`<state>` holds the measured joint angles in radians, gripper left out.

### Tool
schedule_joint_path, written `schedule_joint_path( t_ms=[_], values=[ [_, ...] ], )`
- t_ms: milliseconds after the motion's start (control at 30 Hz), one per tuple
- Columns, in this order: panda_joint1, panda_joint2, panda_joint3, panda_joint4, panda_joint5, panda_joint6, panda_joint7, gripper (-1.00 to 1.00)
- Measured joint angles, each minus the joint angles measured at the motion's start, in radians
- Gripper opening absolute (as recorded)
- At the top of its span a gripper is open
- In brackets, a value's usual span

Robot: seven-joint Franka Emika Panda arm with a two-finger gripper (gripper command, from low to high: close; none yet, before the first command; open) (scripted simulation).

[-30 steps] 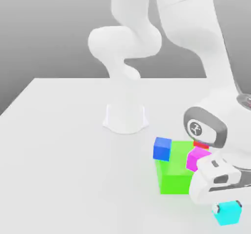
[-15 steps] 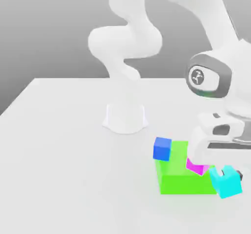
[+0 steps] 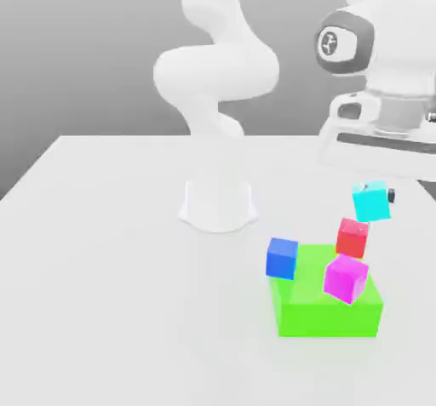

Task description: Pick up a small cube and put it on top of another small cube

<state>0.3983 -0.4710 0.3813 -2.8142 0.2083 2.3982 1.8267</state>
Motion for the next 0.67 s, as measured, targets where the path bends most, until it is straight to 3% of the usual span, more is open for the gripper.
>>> schedule_joint_path(
  t_ms=[67,233,267,500,667],
  values=[
    [0.037,-0.017,0.012,-0.048,0.051,0.003,0.026,-1.00],
    [0.027,0.138,0.054,-0.098,0.057,0.196,0.051,-1.00],
    [0.024,0.165,0.060,-0.104,0.054,0.229,0.055,1.00],
    [0.024,0.167,0.060,-0.104,0.054,0.229,0.056,1.00],
    [0.049,0.005,0.021,-0.071,0.064,0.036,0.041,1.00]
  ],
)
